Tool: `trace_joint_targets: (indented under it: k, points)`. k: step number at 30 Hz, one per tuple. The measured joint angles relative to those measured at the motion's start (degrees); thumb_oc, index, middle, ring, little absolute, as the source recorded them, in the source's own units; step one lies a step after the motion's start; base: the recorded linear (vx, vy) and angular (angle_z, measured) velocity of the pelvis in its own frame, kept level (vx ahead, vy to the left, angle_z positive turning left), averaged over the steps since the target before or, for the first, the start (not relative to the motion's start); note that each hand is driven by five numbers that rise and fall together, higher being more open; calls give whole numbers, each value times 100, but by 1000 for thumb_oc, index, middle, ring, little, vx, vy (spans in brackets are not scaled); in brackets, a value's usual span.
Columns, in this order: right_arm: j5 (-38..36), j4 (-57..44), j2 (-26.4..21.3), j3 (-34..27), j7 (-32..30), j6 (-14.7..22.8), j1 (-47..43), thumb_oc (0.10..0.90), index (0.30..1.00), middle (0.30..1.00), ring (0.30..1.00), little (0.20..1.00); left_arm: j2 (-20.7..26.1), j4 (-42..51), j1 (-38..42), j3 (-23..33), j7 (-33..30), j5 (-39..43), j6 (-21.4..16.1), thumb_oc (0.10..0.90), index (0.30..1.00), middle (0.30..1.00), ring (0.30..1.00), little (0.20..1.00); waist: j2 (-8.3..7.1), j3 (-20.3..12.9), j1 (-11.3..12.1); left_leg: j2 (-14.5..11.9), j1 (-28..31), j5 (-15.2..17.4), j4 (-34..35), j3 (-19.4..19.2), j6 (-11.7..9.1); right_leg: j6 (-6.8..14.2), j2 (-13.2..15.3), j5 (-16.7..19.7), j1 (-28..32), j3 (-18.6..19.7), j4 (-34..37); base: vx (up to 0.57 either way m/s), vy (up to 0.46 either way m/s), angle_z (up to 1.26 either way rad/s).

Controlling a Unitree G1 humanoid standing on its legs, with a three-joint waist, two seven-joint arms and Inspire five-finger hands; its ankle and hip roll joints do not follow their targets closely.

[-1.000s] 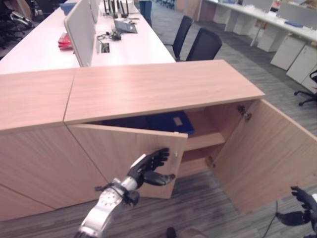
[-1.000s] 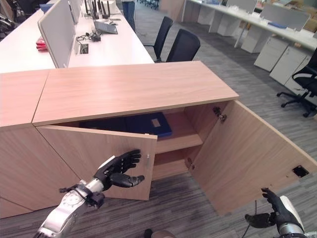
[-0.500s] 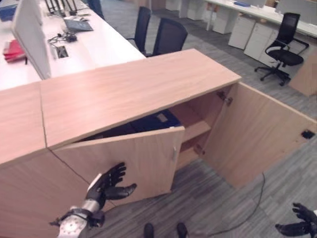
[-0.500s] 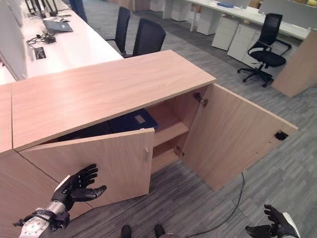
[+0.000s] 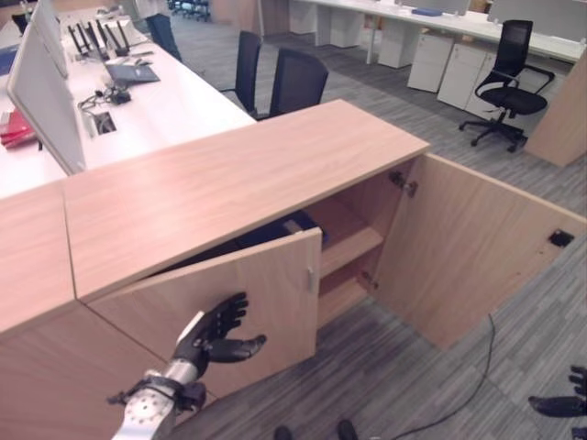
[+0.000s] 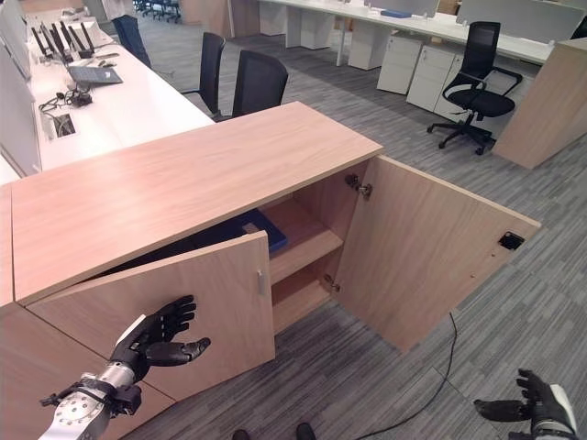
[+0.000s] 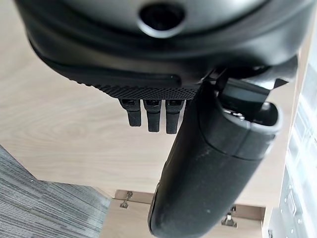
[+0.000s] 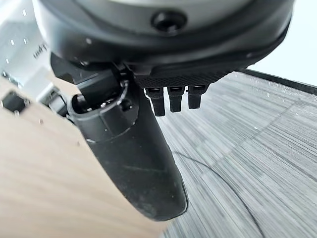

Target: Put the empty folder in the office cabinet

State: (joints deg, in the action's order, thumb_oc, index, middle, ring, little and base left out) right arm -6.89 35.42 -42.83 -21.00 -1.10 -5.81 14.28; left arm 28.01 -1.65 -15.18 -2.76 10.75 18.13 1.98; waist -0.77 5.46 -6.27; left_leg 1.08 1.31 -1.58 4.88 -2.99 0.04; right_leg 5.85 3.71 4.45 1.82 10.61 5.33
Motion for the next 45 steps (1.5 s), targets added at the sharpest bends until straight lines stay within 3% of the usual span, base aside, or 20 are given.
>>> trace_joint_targets:
  k: [5, 8, 16, 18, 25, 27, 28, 29, 30, 31, 32, 33, 34, 36, 37, 38, 39, 40, 43, 45]
  points:
    - [-154, 573, -668, -8, -114, 66, -366, 800, 900, 900, 900, 900, 0, -5, 111, -252, -5, -47, -4, 800, 900, 900, 900, 900, 193, -59, -10, -4, 189, -136, 1, -17, 73, -37, -5, 32, 168, -13, 5, -4, -9, -6]
    - [-270, 582, -791, -10, -185, 70, -446, 800, 900, 900, 900, 900, -1, -11, 130, -273, -10, -46, -5, 800, 900, 900, 900, 900, 262, -39, -22, -23, 206, -296, 1, -11, 156, -29, -28, 12, 220, -29, 6, -10, -32, 1]
    - [-325, 551, -816, 4, -220, 77, -757, 800, 900, 900, 900, 900, -6, -124, 345, -308, -39, -38, -15, 800, 900, 900, 900, 900, 243, 37, -55, -46, 168, -283, -251, -81, 92, -49, -69, -100, 245, -59, -101, -72, -64, 1]
    - [-450, 476, -801, 0, -272, 80, -800, 800, 900, 900, 900, 900, -5, -266, 562, -310, -80, -35, -88, 800, 900, 900, 900, 900, 167, 375, 51, -109, -107, -47, -799, -138, -80, -150, -115, -188, 80, -53, -336, -18, 27, -7]
    - [-457, 473, -756, -6, -317, 71, -946, 800, 900, 900, 900, 900, 3, -356, 401, -314, -133, -41, -73, 800, 900, 900, 900, 900, 171, 557, 56, 8, 165, -99, -188, -116, 63, -97, -42, -109, 18, 1, -267, 3, 140, -10]
    - [-454, 472, -734, -1, -317, 63, -1079, 800, 900, 900, 900, 900, 13, -322, 408, -283, -131, -46, -73, 800, 900, 900, 900, 900, 226, 568, 90, 12, 203, -169, -23, -257, 160, 89, -62, -89, -241, -31, -546, -49, 90, -41]
    - [-454, 472, -691, 1, -317, 59, -1210, 800, 900, 900, 900, 900, 44, -274, 412, -235, -130, -47, -73, 800, 900, 900, 900, 900, 236, 624, 194, -2, 180, -217, -23, -462, 193, 151, -74, -104, -459, -147, -723, -8, 0, -110]
    - [-451, 430, -617, 1, -295, 31, -1409, 800, 900, 900, 900, 900, 12, -240, 392, -74, -130, -49, -59, 800, 900, 900, 900, 900, 295, 769, 413, -89, 310, -329, -27, -977, 262, -29, 395, -312, -584, -1375, -833, -1, -24, -139]
    - [-452, 364, -566, 2, -286, -8, -1474, 800, 900, 900, 900, 900, -15, -228, 301, 9, -133, -48, -50, 800, 900, 900, 900, 900, 347, 796, 530, -160, 370, -255, -27, -1200, 302, -27, 657, -393, -641, -2053, -950, 1, -38, -157]
    - [-454, 170, -522, 28, -237, -39, -1465, 800, 900, 900, 900, 900, 18, -214, 167, 128, -133, -49, -35, 800, 900, 900, 900, 900, 326, 800, 644, -187, 419, -147, -28, -1434, 302, -3, 940, -421, -742, -2408, -1074, -3, -63, -113]
    - [-454, 49, -521, 76, -212, -45, -1467, 800, 900, 900, 900, 900, 58, -216, 82, 263, -133, -49, 9, 800, 900, 900, 900, 900, 279, 818, 630, -169, 455, -92, -28, -1512, 259, 93, 1159, -390, -743, -2466, -1043, 36, -87, -90]
    - [-454, 25, -521, 114, -212, -76, -1474, 800, 900, 900, 900, 900, 200, -239, 38, 428, -142, -48, 63, 800, 900, 900, 900, 900, 110, 868, 633, -135, 487, -30, -43, -1554, 220, 301, 1404, -249, -739, -2379, -936, 51, -88, -49]
    - [-454, 31, -522, 117, -211, -115, -1474, 800, 900, 900, 900, 900, 304, -245, 40, 482, -137, -48, 67, 800, 900, 900, 900, 900, 26, 899, 627, -137, 497, -23, -39, -1591, 216, 352, 1515, -193, -744, -2424, -826, 118, -82, -40]
    - [-454, 33, -522, 111, -215, -169, -1485, 800, 900, 900, 900, 900, 360, -277, 35, 600, -146, -49, 69, 800, 900, 900, 900, 900, -75, 936, 640, -176, 499, -18, -29, -1652, 200, 356, 1505, -54, -721, -2569, -420, 83, -98, -24]
    - [-456, 56, -521, 122, -208, -220, -1468, 800, 900, 900, 900, 900, 372, -331, 41, 697, -144, -55, 106, 800, 900, 900, 900, 900, -253, 941, 598, -191, 598, -8, -8, -1665, 21, 475, 1458, 184, -621, -2538, 26, 113, -149, -4]
    - [-455, 70, -522, 96, -206, -226, -1462, 800, 900, 900, 900, 900, 329, -356, 51, 710, -149, -58, 149, 800, 900, 900, 900, 900, -295, 966, 515, -198, 709, 1, -1, -1619, -100, 460, 1448, 534, -514, -2504, 27, 232, -201, 12]
    - [-455, 69, -521, 87, -209, -235, -1447, 800, 900, 900, 900, 900, 284, -360, 26, 705, -149, -58, 180, 800, 900, 900, 900, 900, -297, 962, 469, -190, 786, 21, -2, -1536, -181, 457, 1425, 759, -411, -2505, 23, 260, -251, 22]
    - [-454, 78, -524, 72, -239, -277, -1423, 800, 900, 900, 900, 900, -17, -393, -14, 698, -139, -98, 182, 800, 900, 900, 900, 900, -196, 920, 402, -410, 931, 86, -5, -1507, -396, 311, 1208, 957, -264, -2553, -19, 269, -286, 2]
    - [-458, 87, -626, 67, -201, -346, -1479, 800, 900, 900, 900, 900, -498, -333, 49, 640, -130, -95, 181, 800, 900, 900, 900, 900, 124, 767, 407, -771, 973, 86, -27, -1473, -579, 91, 815, 893, -268, -2566, -26, 230, -254, -19]
    - [-460, 86, -660, 66, -189, -343, -1560, 800, 900, 900, 900, 900, -490, -250, 96, 584, -125, -90, 182, 800, 900, 900, 900, 900, 146, 755, 376, -874, 979, 79, -29, -1401, -584, 69, 714, 854, -267, -2576, -27, 211, -220, -2]
